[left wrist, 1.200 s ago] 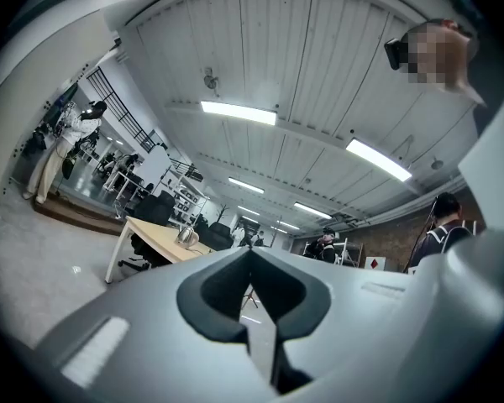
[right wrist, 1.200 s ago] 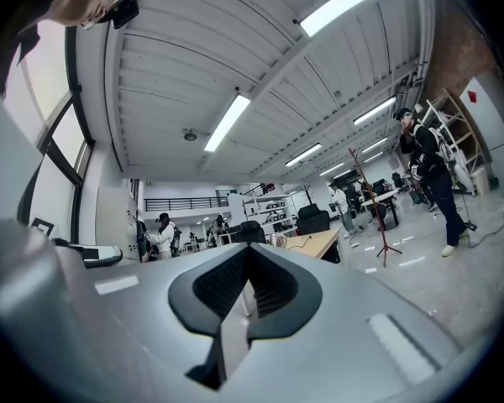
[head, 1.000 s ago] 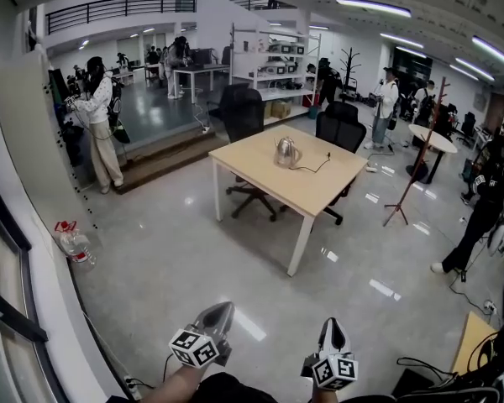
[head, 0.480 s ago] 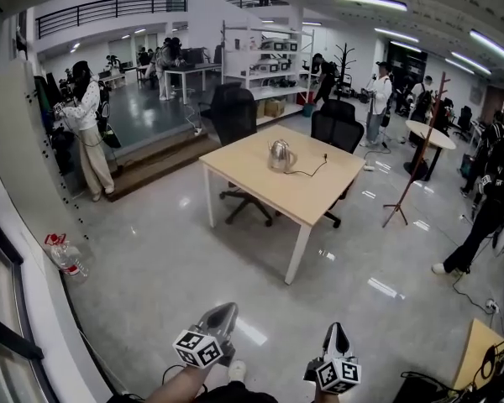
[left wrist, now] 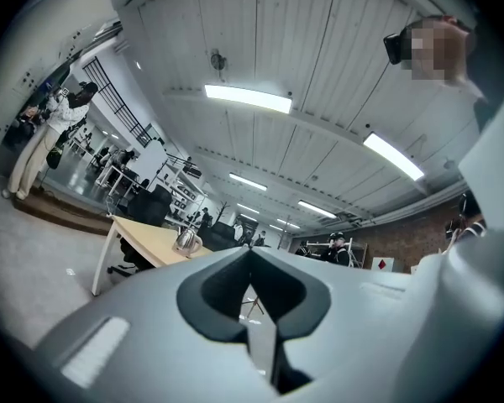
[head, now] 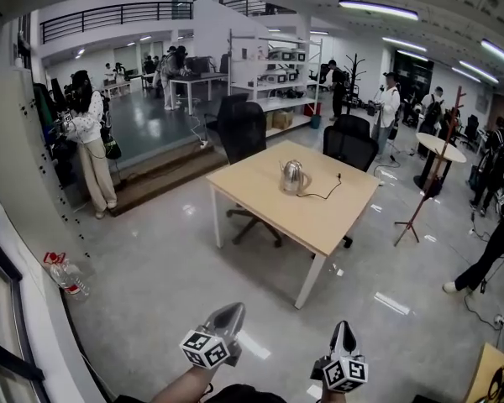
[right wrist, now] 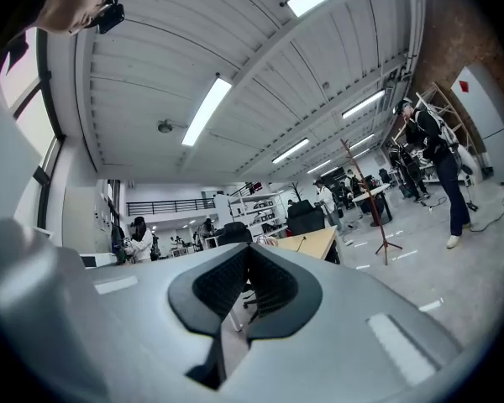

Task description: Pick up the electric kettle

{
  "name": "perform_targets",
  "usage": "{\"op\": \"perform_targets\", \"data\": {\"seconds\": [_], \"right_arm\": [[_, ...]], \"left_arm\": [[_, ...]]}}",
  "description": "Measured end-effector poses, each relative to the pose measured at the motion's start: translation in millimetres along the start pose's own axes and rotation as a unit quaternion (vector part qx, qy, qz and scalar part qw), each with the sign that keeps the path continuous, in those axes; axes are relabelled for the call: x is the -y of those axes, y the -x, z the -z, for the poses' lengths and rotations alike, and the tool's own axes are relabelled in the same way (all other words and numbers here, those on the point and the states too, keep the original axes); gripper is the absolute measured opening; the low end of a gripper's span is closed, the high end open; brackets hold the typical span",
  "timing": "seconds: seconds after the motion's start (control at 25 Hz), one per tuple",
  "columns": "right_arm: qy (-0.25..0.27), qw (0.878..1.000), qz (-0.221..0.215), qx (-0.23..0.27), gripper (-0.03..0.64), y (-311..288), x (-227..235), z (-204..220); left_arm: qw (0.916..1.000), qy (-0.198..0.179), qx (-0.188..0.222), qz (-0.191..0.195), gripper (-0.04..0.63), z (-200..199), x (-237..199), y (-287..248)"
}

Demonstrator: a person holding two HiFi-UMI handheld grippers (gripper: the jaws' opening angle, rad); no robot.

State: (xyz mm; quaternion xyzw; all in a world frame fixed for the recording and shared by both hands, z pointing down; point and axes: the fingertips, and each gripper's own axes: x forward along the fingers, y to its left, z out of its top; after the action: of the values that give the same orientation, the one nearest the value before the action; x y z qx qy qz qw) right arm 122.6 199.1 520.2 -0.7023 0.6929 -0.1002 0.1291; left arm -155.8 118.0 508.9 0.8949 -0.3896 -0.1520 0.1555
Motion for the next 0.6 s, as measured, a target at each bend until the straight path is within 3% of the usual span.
{"op": "perform_targets", "data": {"seconds": [0.6], "right_arm": [[0.018,0.999,-0.036,-0.027,0.002,-67.1,-31.6,9.4]], "left_arm": [[0.9998,0.008,0.010,-0.017,-0.002,-8.8,-43.7,-24.4]]}}
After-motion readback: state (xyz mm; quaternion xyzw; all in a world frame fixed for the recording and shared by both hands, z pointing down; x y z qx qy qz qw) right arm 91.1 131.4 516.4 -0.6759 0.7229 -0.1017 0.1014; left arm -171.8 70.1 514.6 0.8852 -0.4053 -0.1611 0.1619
